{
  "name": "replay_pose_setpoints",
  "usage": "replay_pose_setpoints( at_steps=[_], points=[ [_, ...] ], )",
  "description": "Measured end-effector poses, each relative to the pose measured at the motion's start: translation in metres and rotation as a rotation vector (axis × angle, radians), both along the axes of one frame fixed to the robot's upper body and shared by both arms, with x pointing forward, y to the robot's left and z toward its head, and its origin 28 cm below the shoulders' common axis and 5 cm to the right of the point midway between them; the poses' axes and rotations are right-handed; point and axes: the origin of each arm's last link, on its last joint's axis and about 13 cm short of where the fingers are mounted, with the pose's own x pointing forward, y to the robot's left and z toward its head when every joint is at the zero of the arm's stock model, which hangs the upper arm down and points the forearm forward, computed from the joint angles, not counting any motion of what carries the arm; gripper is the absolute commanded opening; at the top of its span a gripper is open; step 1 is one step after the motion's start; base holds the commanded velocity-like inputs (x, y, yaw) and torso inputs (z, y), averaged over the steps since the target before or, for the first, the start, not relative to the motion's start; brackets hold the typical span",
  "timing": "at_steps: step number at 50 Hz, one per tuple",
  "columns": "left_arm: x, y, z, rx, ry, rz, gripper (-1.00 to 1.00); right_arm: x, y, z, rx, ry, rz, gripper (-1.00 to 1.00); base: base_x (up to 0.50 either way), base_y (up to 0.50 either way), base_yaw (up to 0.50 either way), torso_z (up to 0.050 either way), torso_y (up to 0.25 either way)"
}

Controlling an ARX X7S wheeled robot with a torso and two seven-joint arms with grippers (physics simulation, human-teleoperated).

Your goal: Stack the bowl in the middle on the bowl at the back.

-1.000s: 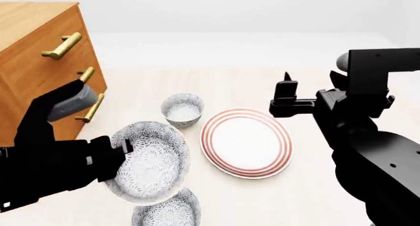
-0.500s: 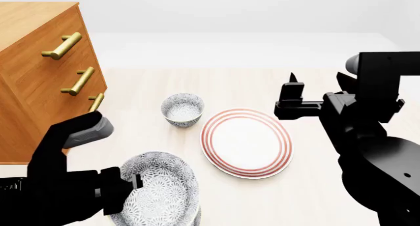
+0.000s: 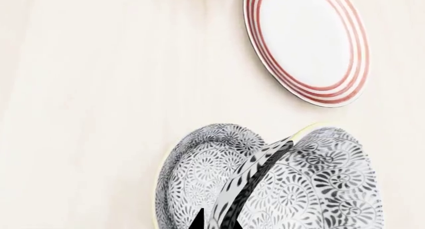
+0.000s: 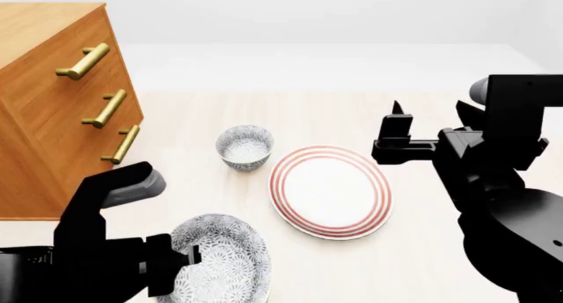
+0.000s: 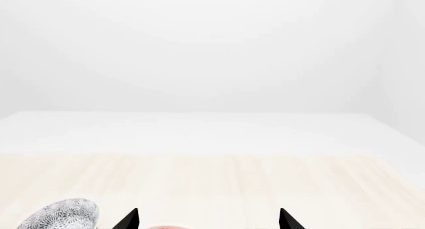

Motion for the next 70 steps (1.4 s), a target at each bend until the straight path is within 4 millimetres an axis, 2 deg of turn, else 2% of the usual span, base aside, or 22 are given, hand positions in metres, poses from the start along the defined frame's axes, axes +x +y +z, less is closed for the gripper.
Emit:
replay_pose_setpoints(
  at_steps=[70],
  points=[
    [0.023,-0.012,-0.030,0.071,0.023,0.032,-1.00,-0.007,-0.007,-0.007,0.011,0.020,-0.026,1.00,0.00,0.00,0.00,0.000,0.000]
  ],
)
